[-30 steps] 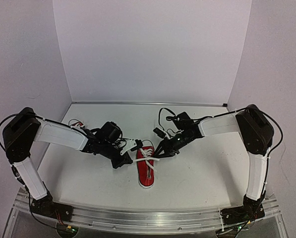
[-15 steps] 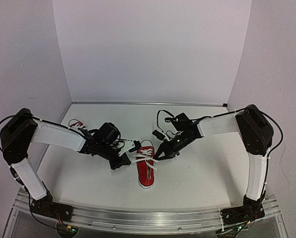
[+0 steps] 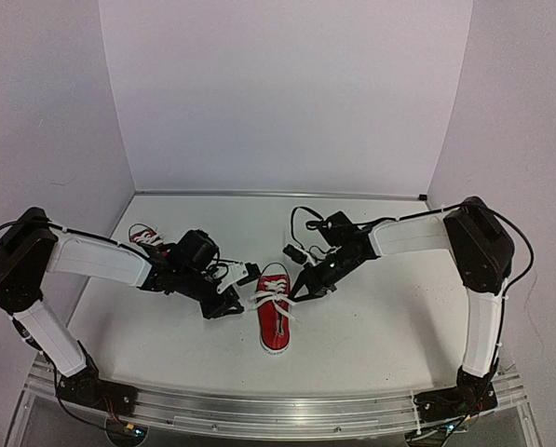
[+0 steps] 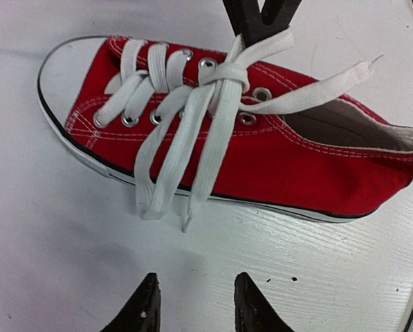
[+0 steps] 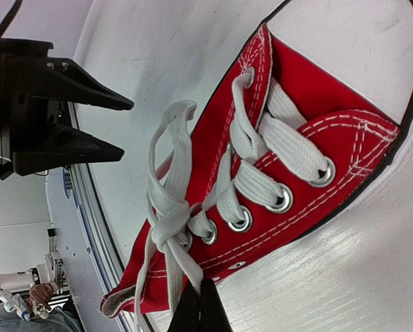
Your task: Tie the shoes
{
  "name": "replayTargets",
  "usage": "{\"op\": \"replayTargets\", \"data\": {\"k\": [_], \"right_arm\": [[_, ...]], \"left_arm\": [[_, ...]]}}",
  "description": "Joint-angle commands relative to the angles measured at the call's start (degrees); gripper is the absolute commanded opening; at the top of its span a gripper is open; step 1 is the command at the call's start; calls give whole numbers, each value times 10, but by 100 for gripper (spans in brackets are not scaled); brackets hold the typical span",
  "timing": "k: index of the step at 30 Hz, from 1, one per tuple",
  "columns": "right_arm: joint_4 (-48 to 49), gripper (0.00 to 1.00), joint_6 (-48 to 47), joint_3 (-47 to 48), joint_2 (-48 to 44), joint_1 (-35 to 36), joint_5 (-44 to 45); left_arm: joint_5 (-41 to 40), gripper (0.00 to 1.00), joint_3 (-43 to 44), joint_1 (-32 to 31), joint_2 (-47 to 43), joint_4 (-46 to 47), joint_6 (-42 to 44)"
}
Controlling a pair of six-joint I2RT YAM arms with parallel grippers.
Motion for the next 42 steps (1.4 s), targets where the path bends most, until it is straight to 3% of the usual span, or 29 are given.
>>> {"op": "replayTargets", "data": {"k": [1,6,19,27,32,36,38,42], "right_arm": [[-6,0,1,9,-47,1,30],[-6,0,4,0,-54,-1,47],[-6,0,7,-5,-52,-7,53],[-5,0,9,-4,-52,-8,52],[-6,0,9,-9,-55,-9,54],[-6,0,11,-21,-65,-14,61],[-6,0,12,-32,-71,-18,67],[-6,0,16,-51,-80,-26,82]], "left_arm": [[-33,40,-14,18,-45,72,3],[-36,44,13,30,-3,74,49],[45,55,75,26,79,102,134],[56,56,109,11,106,63,162],[33,42,134,8,127,49,158],[12,11,150,8,130,21,141],[1,0,136,8,120,25,132],[-31,0,117,8,100,17,112]]}}
